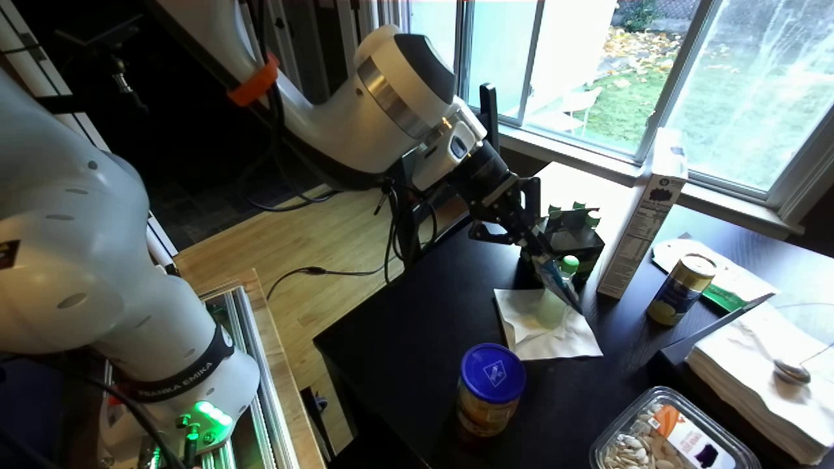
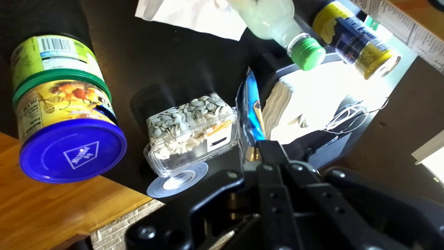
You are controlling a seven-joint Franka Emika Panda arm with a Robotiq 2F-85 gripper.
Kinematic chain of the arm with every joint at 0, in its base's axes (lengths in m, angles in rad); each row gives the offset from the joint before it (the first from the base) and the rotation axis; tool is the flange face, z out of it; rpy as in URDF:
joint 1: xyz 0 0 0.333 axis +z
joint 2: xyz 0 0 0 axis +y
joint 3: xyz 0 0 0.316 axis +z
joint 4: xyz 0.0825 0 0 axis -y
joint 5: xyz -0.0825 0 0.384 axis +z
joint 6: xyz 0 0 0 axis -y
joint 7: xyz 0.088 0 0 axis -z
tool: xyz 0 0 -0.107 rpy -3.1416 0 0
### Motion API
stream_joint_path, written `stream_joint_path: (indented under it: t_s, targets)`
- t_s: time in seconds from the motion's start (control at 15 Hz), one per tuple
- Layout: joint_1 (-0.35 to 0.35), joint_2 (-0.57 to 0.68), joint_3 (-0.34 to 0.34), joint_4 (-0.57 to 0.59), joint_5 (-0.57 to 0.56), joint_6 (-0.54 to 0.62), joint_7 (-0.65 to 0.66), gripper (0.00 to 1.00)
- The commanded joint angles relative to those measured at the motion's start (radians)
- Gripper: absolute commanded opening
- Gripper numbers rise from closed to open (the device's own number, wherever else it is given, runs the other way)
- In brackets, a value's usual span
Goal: Move the blue packet to the right
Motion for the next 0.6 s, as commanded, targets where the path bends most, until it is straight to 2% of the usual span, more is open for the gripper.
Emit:
stream_joint_path:
  t_s: [0.0,0.53]
  targets:
    - [-0.014,0.012,-0.017,-0.011,-0.013,0.050,0.048,0.00]
    - [-0.068,0.013,-0.073,0.007,-0.070,0.176,0.048,0.00]
